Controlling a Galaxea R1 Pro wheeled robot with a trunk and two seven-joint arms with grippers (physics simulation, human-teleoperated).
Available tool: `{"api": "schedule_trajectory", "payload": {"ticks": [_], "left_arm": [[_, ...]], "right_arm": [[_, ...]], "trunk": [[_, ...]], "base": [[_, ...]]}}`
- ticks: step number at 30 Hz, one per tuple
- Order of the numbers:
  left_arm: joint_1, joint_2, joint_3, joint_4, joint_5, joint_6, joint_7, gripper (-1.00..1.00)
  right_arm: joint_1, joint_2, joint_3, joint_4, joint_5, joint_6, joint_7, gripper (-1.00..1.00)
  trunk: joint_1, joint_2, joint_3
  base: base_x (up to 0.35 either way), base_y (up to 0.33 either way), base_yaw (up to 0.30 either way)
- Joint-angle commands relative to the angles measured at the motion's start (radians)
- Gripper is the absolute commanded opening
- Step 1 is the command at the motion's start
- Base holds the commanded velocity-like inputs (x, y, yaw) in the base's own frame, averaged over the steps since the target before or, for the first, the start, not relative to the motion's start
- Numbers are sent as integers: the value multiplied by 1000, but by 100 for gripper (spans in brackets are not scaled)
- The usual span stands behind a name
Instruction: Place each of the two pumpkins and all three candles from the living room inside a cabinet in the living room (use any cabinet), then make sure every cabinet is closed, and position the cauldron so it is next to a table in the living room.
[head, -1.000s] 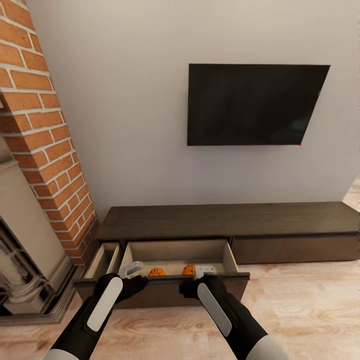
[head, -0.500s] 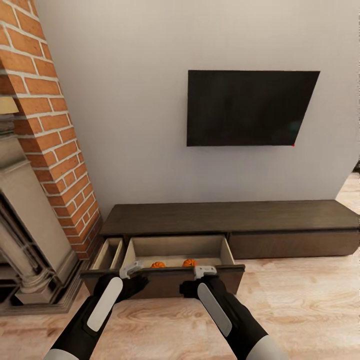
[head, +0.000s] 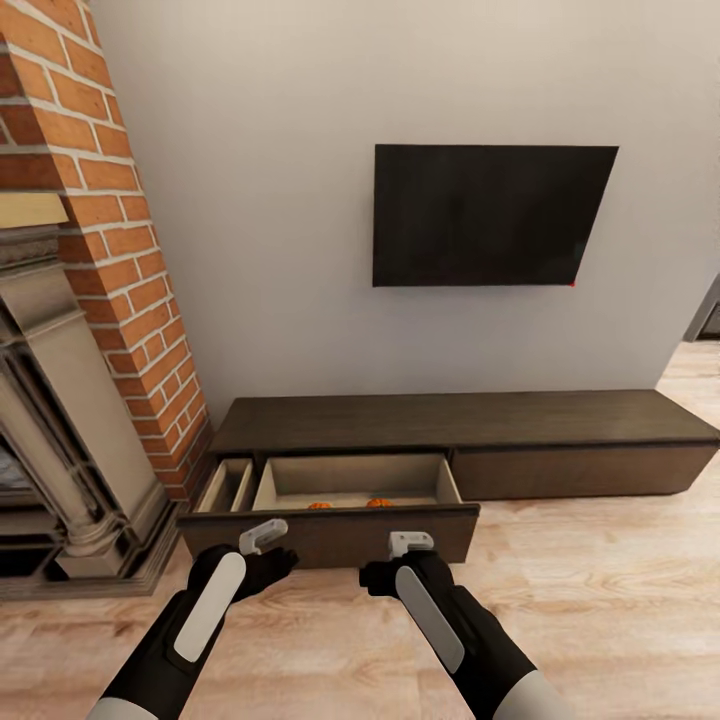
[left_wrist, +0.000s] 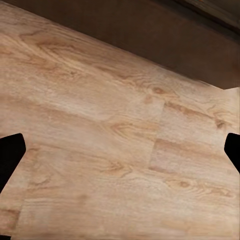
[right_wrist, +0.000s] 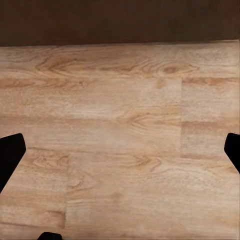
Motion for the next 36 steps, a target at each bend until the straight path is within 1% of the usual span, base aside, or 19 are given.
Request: {"api": "schedule_trajectory", "payload": {"ticks": [1,22,32,36], "left_arm": [[-1,0,-1,-2,11,0,10,100],[-1,1,-1,-15,11,0,10,100],[-1,1,-4,-35,10,0,10,100],[-1,1,-6,-36,9,0,10,100]], "right_arm": [[-1,0,2,-1,-10,1,-10,100],[-1,2,3,-1,-11,1,-9,100],[-1,2,2,-1,-11,1,-9,100],[-1,1,2,-1,-10,1,-9,100]], "trunk": [[0,-1,-1],[0,-1,-1],[38,-71,-32],[54,-99,-45]], "base": [[-54,0,0],[-4,0,0],[0,0,0],[-164,0,0]]}}
